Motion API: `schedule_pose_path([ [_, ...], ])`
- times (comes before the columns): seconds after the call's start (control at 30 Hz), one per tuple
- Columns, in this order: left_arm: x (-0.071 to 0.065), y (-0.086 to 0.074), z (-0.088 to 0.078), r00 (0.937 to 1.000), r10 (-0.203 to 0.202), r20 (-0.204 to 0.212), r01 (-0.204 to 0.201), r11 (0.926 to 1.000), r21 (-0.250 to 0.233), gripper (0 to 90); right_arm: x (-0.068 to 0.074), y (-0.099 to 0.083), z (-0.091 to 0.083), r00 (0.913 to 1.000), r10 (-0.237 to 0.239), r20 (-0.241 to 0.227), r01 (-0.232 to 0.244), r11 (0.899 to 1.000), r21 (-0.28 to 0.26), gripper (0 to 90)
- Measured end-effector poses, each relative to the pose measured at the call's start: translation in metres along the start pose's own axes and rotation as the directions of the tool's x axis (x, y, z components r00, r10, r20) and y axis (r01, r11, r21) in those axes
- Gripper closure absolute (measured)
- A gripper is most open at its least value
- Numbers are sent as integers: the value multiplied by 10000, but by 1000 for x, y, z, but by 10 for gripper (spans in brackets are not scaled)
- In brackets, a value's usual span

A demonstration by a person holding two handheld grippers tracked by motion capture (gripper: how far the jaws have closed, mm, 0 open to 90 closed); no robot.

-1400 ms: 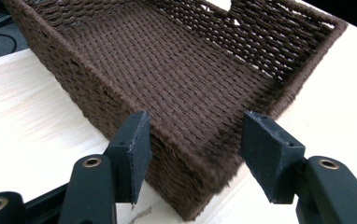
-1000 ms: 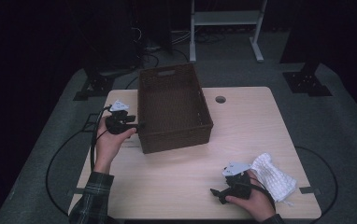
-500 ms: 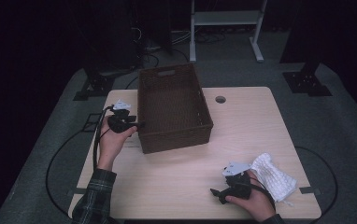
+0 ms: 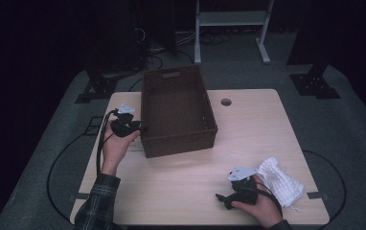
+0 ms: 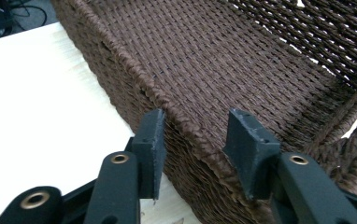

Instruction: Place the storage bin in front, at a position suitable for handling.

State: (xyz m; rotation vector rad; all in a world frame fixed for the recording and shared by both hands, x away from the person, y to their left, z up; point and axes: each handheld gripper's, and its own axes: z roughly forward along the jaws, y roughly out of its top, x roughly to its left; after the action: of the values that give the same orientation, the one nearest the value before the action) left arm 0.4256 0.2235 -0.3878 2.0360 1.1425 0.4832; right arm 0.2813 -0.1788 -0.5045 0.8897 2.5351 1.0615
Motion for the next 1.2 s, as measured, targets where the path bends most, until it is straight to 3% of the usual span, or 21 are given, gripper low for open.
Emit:
schedule_pose_path([
  [0.4, 9, -4, -10, 9993, -369, 33, 368, 9991, 222, 640, 0, 0, 0, 10000, -6, -15, 6, 10000, 6, 12],
  [0.87, 23, -10, -25, 9995, -245, -211, 255, 9985, 482, 718, 0, 0, 0, 10000, -10, -19, 10, 10000, 10, 12],
  [1.2, 37, -17, -37, 9990, -371, -244, 383, 9978, 536, 759, 1, 0, 0, 10000, -20, -28, 20, 10000, 7, 12],
])
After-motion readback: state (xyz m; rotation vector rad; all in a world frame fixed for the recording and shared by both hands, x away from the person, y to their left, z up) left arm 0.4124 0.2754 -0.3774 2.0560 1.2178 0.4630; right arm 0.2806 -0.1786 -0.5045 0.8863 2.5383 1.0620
